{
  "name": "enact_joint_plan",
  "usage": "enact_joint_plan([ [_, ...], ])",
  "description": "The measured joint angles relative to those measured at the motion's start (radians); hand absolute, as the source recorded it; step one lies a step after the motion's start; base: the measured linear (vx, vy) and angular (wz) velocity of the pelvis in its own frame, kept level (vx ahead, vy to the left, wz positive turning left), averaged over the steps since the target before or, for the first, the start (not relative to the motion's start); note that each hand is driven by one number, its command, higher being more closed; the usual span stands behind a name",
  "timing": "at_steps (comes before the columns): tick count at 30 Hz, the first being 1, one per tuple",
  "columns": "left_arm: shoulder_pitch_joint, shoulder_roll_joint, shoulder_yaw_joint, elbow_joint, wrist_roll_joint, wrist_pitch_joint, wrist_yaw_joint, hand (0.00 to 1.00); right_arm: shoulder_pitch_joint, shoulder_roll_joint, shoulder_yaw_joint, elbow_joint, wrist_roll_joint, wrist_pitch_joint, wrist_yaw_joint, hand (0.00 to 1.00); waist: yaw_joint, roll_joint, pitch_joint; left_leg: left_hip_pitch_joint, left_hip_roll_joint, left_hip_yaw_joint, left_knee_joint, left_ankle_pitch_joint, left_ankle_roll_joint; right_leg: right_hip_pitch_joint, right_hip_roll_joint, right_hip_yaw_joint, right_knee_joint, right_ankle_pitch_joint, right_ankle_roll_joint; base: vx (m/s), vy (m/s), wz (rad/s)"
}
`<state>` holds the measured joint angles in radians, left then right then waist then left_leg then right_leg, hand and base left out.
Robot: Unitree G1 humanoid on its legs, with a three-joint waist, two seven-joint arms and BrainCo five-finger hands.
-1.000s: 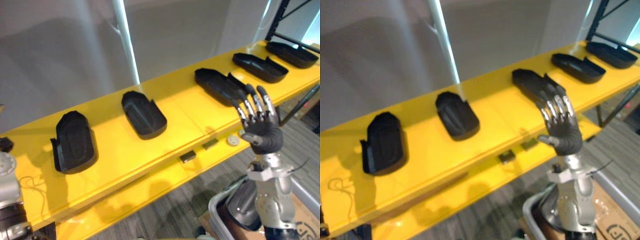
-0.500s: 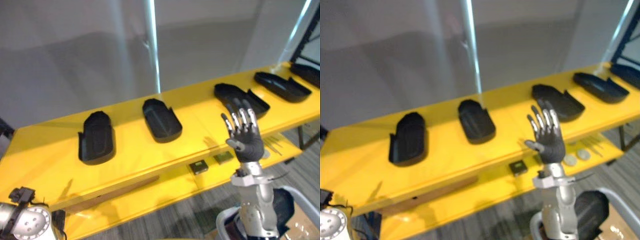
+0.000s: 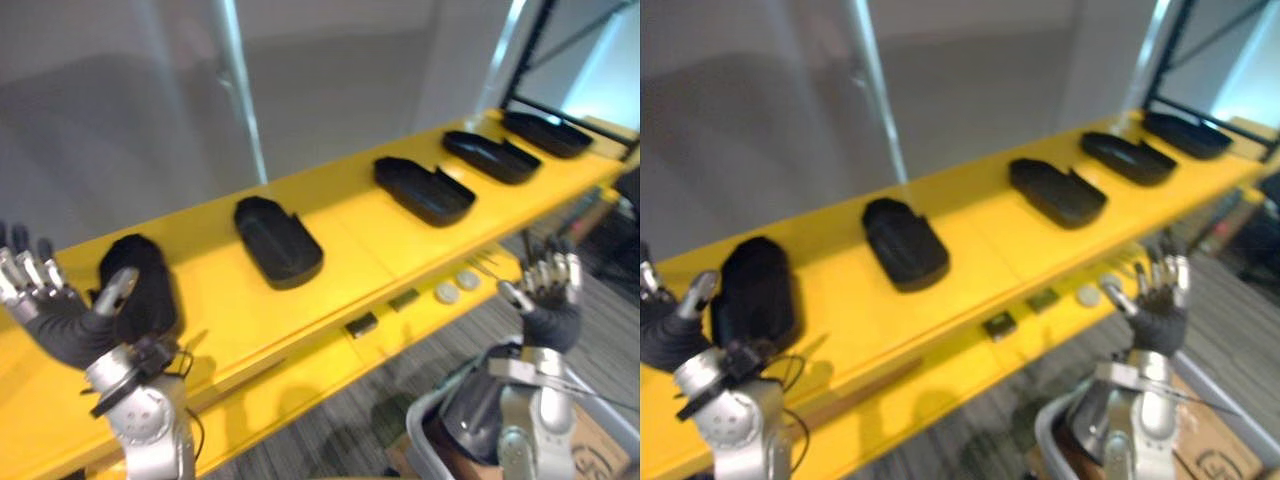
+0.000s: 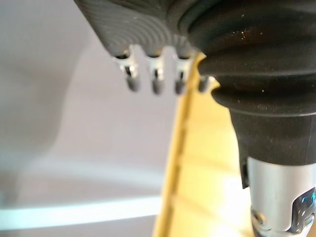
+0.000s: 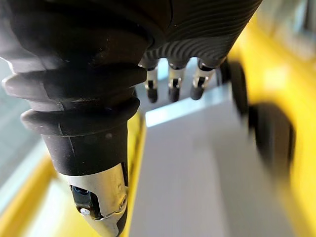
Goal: Walk over and take plastic housings, then place them on the shelf
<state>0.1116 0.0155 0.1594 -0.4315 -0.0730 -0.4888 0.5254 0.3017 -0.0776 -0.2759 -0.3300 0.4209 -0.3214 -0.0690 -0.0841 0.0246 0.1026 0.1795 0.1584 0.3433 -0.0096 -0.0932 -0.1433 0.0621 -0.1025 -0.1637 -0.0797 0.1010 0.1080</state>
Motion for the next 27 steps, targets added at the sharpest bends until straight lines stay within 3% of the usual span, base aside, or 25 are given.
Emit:
enact_joint_plan([
  [4,-0.069,0.0,-0.095,0.031,-0.006,0.03,0.021,0.0,0.113,0.051,-0.047,-0.059,0.044,-0.045,0.005,0.0,-0.069,-0.001,0.01,0.02,0.008,0.085,0.019,-0.031,-0.005,-0.03,0.017,0.083,0.0,0.007,0.0,0.04,0.027,-0.63],
  [7,-0.086,-0.001,-0.127,0.031,-0.006,0.053,0.02,0.0,0.141,0.076,-0.046,-0.069,0.068,-0.074,0.025,0.0,-0.087,0.002,0.021,0.038,0.008,0.116,0.018,-0.035,-0.006,-0.032,0.023,0.113,0.0,0.007,0.0,0.01,0.003,-0.41],
  [10,-0.086,-0.001,-0.139,0.031,-0.006,0.084,0.02,0.0,0.143,0.08,-0.043,-0.078,0.078,-0.094,0.068,0.0,-0.089,0.024,0.037,0.048,0.011,0.151,0.03,-0.056,-0.003,-0.042,0.032,0.148,0.0,0.008,0.002,-0.02,-0.003,-0.33],
  [13,-0.077,0.001,-0.132,0.031,-0.007,0.085,0.023,0.0,0.116,0.078,-0.04,-0.078,0.081,-0.094,0.109,0.0,-0.061,0.013,0.06,0.029,0.019,0.098,0.14,-0.088,0.038,-0.046,0.035,0.205,0.001,0.012,0.001,-0.02,-0.023,-0.48],
  [14,-0.066,0.002,-0.129,0.029,-0.006,0.085,0.032,0.0,0.098,0.069,-0.033,-0.078,0.085,-0.094,0.13,0.0,-0.049,0.009,0.064,-0.002,0.023,0.029,0.211,-0.105,0.067,-0.049,0.036,0.229,0.005,0.012,0.0,-0.03,-0.023,-0.85],
  [15,-0.045,0.004,-0.117,0.021,-0.007,0.092,0.047,0.0,0.06,0.042,-0.013,-0.078,0.086,-0.093,0.157,0.0,-0.031,0.009,0.066,-0.056,0.022,-0.108,0.338,-0.133,0.109,-0.063,0.044,0.276,0.017,0.001,-0.015,-0.04,-0.009,-0.87],
  [17,-0.01,0.007,-0.092,0.008,-0.006,0.095,0.055,0.0,0.014,0.007,0.015,-0.077,0.087,-0.093,0.179,0.0,-0.01,0.015,0.077,-0.092,0.013,-0.234,0.442,-0.167,0.136,-0.072,0.055,0.325,0.02,0.0,-0.018,-0.02,0.082,-0.93],
  [18,0.023,0.009,-0.082,-0.003,-0.006,0.095,0.059,0.0,-0.015,-0.021,0.029,-0.076,0.087,-0.093,0.187,0.0,0.001,0.034,0.073,-0.097,0.002,-0.322,0.464,-0.198,0.144,-0.088,0.073,0.359,0.025,0.001,-0.019,-0.01,0.2,-0.97],
  [20,0.054,0.009,-0.073,-0.016,-0.007,0.093,0.057,0.0,-0.05,-0.049,0.046,-0.074,0.107,-0.091,0.195,0.0,0.017,0.063,0.063,-0.098,-0.01,-0.368,0.446,-0.216,0.121,-0.132,0.093,0.38,0.052,0.007,-0.009,0.01,0.201,-0.59],
  [23,0.045,0.02,-0.043,-0.026,0.001,0.074,0.038,0.0,-0.092,-0.077,0.079,-0.073,0.095,-0.056,0.181,0.0,0.017,0.037,0.084,-0.108,-0.044,-0.365,0.413,-0.216,0.12,-0.178,0.065,0.385,0.096,0.009,-0.001,-0.01,0.154,0.0],
  [25,0.024,0.052,-0.054,-0.049,0.055,0.054,0.04,0.0,-0.123,-0.12,0.098,-0.06,0.034,-0.024,0.11,0.0,0.018,0.033,0.096,-0.097,-0.06,-0.365,0.402,-0.224,0.107,-0.206,0.056,0.38,0.156,0.008,0.001,-0.03,0.154,0.03],
  [27,-0.039,0.106,-0.085,-0.068,0.081,0.05,0.039,0.0,-0.13,-0.126,0.097,-0.03,0.05,-0.017,0.044,0.0,0.016,0.026,0.105,-0.088,-0.077,-0.366,0.432,-0.227,0.104,-0.213,0.047,0.388,0.209,0.008,0.001,-0.07,0.13,-0.1],
])
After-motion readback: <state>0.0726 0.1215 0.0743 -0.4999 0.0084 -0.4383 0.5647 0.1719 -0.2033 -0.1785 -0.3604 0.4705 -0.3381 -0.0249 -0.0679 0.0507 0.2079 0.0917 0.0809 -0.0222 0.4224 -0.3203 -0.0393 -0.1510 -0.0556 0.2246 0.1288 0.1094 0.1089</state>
